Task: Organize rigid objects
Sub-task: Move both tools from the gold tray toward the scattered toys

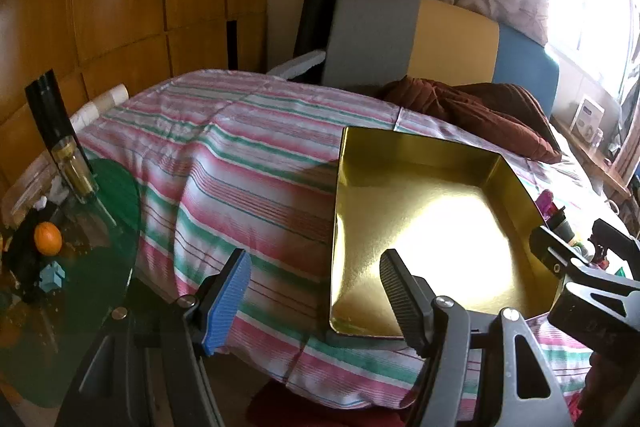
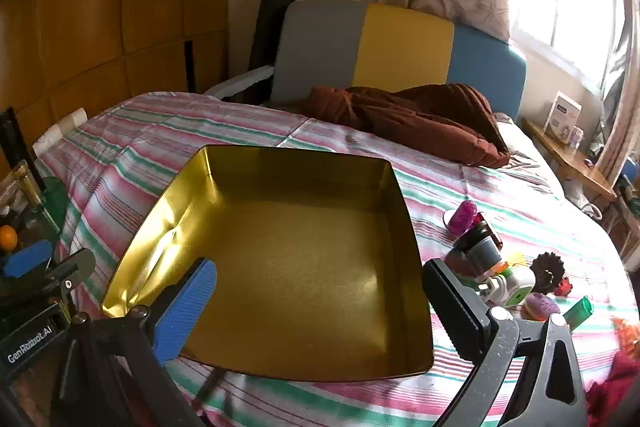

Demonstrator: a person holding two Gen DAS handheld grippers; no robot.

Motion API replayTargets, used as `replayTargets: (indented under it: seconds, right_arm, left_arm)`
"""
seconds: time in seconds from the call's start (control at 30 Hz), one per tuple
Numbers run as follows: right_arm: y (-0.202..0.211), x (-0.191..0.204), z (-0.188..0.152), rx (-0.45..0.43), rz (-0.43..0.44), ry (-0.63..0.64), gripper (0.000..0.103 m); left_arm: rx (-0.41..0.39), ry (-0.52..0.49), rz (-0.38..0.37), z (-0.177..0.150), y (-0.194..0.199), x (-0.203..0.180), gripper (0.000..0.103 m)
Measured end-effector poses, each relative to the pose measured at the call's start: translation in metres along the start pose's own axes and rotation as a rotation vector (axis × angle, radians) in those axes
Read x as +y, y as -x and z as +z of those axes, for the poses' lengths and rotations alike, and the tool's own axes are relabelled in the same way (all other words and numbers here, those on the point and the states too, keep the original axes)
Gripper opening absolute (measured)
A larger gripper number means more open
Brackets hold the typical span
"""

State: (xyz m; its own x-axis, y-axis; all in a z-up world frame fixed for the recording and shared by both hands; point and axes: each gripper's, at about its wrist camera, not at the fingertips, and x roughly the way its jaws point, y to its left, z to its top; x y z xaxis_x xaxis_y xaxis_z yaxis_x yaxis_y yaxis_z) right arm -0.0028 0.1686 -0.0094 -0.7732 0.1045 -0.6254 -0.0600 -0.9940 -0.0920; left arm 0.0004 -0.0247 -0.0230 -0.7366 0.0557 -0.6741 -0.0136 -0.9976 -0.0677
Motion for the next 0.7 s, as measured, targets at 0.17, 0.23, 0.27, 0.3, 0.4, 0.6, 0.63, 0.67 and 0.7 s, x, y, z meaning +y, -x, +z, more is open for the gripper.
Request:
replayTargets:
  seconds: [0.17, 0.23, 0.27, 0.3, 0.4, 0.6, 0.63, 0.67, 0.7]
  right_arm:
    - [0.002, 0.001, 0.000, -0.009, 0.004, 0.001, 0.103]
    - [0.002, 0.001, 0.000, -0.010, 0.005, 0.005, 0.103]
    - [0.002, 0.001, 0.000, -0.009, 0.006, 0.005, 0.103]
    - [0.002, 0.000, 0.000, -0.009, 0.005, 0.005, 0.103]
    - [0.002, 0.000, 0.000, -0.006, 0.004, 0.003, 0.103]
    - [0.004, -0.001, -0.001, -0.012, -0.003, 0.014, 0.103]
    - [0.004, -0.001, -0.001, -0.012, -0.007, 0.016, 0.103]
    - [0.003, -0.002, -0.001, -0.012, -0.009, 0.019, 0.103]
    - [0.003, -0.003, -0.002, -0.011, -0.011, 0.019, 0.103]
  left_arm:
    - [-0.008, -0.013, -0.022, 0.000, 0.003, -0.003, 0.068]
    - [-0.003, -0.019, -0.028, 0.001, 0.003, -0.005, 0.068]
    - [-0.002, -0.021, -0.032, 0.001, 0.003, -0.006, 0.068]
    - [-0.002, -0.021, -0.032, 0.001, 0.003, -0.006, 0.068]
    - [-0.007, -0.030, -0.028, 0.000, 0.004, -0.007, 0.068]
    - [0.000, -0.048, -0.010, -0.001, 0.003, -0.008, 0.068]
    - [-0.002, -0.052, -0.012, -0.001, 0.004, -0.008, 0.068]
    - [-0.003, -0.055, -0.017, 0.000, 0.004, -0.010, 0.068]
    - [-0.005, -0.059, -0.016, 0.000, 0.004, -0.012, 0.068]
